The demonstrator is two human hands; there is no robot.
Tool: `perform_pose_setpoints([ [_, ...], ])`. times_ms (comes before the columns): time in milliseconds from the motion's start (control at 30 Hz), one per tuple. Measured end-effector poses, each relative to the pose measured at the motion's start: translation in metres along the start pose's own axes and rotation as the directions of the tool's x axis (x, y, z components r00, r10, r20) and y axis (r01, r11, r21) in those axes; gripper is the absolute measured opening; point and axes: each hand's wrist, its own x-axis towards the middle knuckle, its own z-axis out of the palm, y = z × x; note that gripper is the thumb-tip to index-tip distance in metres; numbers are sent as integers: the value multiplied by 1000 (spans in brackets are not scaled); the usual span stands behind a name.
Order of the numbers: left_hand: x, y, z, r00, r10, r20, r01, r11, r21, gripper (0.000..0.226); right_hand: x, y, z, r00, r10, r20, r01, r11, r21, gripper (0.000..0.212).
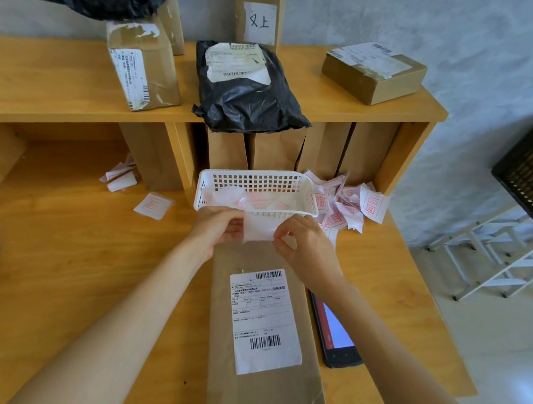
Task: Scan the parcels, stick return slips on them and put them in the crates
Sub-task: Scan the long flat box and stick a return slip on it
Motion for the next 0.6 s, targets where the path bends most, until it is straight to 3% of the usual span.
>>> perform_pose_setpoints([
  [267,63,15,-19,949,33,-314,-30,999,14,20,7,15,-20,997,59,-56,-62,996,-60,6],
  [367,73,14,-20,923,117,-366,-52,982,181,23,3,20,-25,993,111,-42,-114,991,-67,7],
  [500,68,7,-18,902,251,-352,-42,861,506,20,-4,22,-26,990,141,-21,-142,988,-61,6],
  [600,64,7,-18,899,289,-330,-61,827,559,18,-4,21,-24,989,148,1,-148,987,-57,7],
])
